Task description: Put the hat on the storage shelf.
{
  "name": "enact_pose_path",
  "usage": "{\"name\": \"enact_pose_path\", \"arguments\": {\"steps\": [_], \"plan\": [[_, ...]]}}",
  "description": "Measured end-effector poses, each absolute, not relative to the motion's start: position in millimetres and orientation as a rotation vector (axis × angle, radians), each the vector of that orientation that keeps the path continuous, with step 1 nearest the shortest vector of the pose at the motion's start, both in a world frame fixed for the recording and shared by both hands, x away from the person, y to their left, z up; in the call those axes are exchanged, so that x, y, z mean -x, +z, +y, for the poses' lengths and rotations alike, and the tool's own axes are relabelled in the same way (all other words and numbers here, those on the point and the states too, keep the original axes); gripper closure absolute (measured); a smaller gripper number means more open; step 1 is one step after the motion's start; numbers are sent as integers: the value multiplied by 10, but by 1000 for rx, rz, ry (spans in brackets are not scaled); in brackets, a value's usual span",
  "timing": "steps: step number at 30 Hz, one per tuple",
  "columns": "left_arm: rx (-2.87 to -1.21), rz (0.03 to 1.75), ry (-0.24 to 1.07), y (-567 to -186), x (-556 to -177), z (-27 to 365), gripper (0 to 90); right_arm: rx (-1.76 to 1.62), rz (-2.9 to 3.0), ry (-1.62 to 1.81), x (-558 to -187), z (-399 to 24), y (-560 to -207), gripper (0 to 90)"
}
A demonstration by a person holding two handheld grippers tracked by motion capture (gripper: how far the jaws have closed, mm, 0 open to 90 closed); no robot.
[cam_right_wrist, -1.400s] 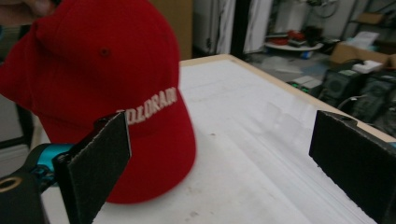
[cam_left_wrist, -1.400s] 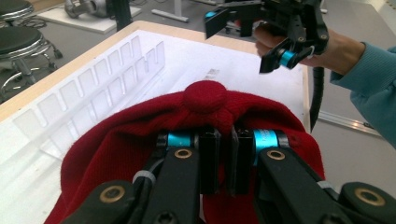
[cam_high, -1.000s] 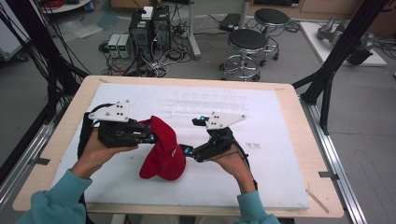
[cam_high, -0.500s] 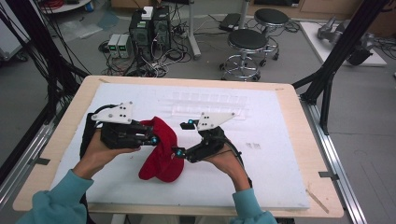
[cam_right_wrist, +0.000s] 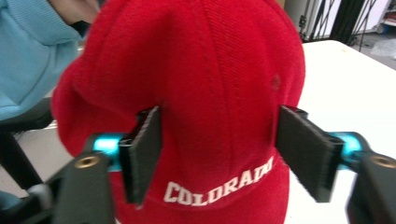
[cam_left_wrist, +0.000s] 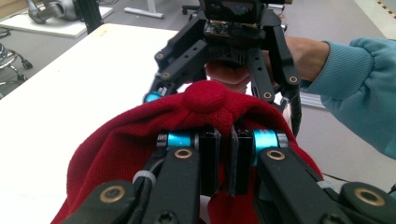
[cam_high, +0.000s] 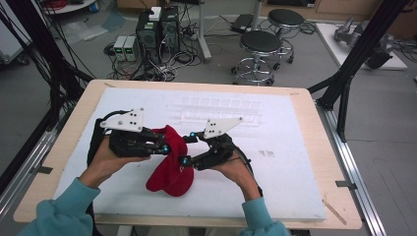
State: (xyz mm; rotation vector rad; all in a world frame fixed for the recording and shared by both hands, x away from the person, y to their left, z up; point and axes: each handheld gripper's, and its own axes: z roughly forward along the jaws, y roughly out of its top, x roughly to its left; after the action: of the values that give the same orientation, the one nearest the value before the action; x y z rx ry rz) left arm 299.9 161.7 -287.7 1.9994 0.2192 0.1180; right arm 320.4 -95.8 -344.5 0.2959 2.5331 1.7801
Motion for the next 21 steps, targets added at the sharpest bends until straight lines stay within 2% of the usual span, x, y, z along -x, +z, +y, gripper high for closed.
{"name": "enact_pose_path", "arguments": {"steps": [4, 8, 14, 21], "plan": [[-2013, 205, 123, -2880, -3001, 1610, 852, -311, 2560, 1799, -3197, -946, -3450, 459], [-2013, 218, 126, -2886, -3006, 1609, 852, -294, 2576, 1818, -3190, -932, -3452, 626], [-2024, 220, 129, -2883, -3011, 1621, 851, -276, 2583, 1813, -3162, -917, -3446, 808], [-2019, 229, 137, -2885, -3017, 1633, 843, -297, 2573, 1786, -3134, -915, -3435, 848]]}}
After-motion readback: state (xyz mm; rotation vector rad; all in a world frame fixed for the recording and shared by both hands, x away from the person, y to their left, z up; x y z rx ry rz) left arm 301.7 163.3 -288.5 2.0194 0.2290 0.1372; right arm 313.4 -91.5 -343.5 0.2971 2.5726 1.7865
